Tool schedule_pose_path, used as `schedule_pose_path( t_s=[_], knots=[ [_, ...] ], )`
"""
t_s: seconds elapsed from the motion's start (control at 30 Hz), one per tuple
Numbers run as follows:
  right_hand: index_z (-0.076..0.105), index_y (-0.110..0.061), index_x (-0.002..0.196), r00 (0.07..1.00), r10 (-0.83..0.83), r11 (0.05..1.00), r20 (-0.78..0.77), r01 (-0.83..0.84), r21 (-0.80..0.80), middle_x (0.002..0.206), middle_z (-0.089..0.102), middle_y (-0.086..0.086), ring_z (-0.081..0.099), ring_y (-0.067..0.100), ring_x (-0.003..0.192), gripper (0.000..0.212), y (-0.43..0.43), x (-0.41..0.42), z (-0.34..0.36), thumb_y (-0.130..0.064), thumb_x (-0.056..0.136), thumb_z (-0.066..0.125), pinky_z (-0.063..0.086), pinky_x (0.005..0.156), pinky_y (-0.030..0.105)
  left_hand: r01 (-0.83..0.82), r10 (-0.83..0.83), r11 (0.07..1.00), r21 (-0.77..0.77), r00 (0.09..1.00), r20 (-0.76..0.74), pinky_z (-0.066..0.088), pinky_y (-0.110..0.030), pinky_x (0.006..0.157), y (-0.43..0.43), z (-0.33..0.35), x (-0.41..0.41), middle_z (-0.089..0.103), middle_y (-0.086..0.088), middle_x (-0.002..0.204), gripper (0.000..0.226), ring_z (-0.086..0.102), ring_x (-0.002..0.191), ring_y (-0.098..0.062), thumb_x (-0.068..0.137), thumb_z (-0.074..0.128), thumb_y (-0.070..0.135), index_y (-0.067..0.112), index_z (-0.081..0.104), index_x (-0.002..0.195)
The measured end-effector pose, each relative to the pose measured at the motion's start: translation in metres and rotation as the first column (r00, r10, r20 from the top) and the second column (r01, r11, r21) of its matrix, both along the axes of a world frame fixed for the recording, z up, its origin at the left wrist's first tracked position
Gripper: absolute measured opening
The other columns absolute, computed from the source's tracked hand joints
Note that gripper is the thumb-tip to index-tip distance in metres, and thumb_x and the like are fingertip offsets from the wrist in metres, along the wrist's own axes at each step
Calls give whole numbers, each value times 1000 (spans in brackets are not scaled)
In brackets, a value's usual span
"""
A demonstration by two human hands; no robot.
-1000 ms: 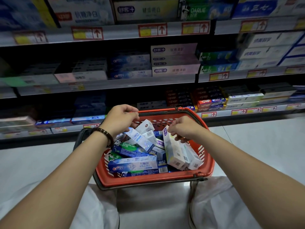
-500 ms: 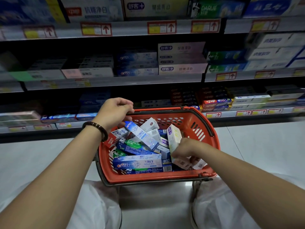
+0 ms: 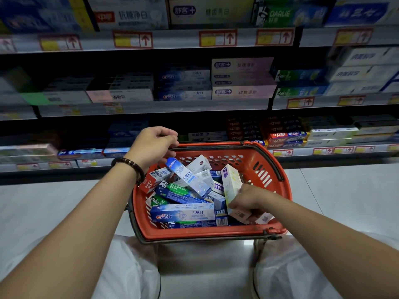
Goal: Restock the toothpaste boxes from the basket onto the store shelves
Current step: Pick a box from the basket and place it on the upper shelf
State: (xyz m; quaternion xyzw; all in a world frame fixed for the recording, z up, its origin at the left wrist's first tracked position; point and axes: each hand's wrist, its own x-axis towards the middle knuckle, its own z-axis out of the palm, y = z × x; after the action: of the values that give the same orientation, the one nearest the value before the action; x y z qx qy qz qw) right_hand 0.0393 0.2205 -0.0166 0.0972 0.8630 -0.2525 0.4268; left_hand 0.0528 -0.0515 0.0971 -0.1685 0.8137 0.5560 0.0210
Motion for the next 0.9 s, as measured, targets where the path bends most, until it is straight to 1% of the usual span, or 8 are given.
schedule_pose_path(
  t_s=[0.1,0.23,0.37,0.5,0.63,0.77,0.83,0.9],
  knots=[
    [45,-6,124,1000,-12,1000,1,12,-7,108,66,24,76,41,94,50,1,0,0,-25,93,80,65,82,57,4,-4,1000,-2,1000,-2,53,-26,60,0,0,0,77,4,102,13,77,87,-19,103,62,23,26,70,112],
    [47,-3,125,999,-37,999,-1,37,-26,107,68,27,76,45,93,46,3,-2,0,-19,94,77,65,80,60,6,-6,1000,-2,1000,2,53,-28,63,0,-3,-1,78,2,102,12,78,87,-21,102,62,22,26,70,110],
    [50,-2,128,998,-69,997,-8,68,-34,105,69,26,77,45,87,44,7,-8,6,-15,94,75,66,69,54,-6,6,1000,8,1000,3,54,-29,64,1,-5,-3,78,2,102,13,78,88,-21,102,63,23,25,67,115],
    [56,-2,123,996,-93,994,-18,92,-67,106,69,27,77,44,86,37,13,-15,16,-17,94,74,66,60,50,-10,10,1000,16,1000,10,55,-31,66,3,-5,-4,78,2,102,14,78,88,-22,102,63,23,24,65,116],
    [62,-3,117,991,-118,988,-61,110,-109,108,67,24,77,42,89,29,18,-21,30,-22,97,71,67,66,51,-3,3,1000,16,1000,16,60,-36,71,6,-8,-6,78,1,102,13,78,84,-22,102,63,23,24,66,115],
    [62,-2,113,973,-218,965,-77,203,-165,100,62,23,76,48,87,27,25,-31,37,-23,97,68,67,68,54,5,-5,1000,22,999,32,63,-46,80,11,-11,-8,79,0,99,12,77,79,-22,101,64,22,24,67,112],
    [62,-1,112,963,-260,952,-75,243,-185,96,62,24,76,50,85,28,29,-35,40,-23,97,68,67,69,54,13,-13,1000,12,999,36,62,-51,83,13,-12,-8,79,1,98,11,78,82,-24,100,64,23,25,67,111],
    [62,-1,108,956,-282,946,-87,261,-194,94,62,24,75,49,83,26,31,-37,44,-24,99,66,67,68,53,19,-19,1000,5,999,41,62,-51,84,16,-13,-7,79,1,97,11,78,85,-26,101,64,23,24,67,111]
  ],
)
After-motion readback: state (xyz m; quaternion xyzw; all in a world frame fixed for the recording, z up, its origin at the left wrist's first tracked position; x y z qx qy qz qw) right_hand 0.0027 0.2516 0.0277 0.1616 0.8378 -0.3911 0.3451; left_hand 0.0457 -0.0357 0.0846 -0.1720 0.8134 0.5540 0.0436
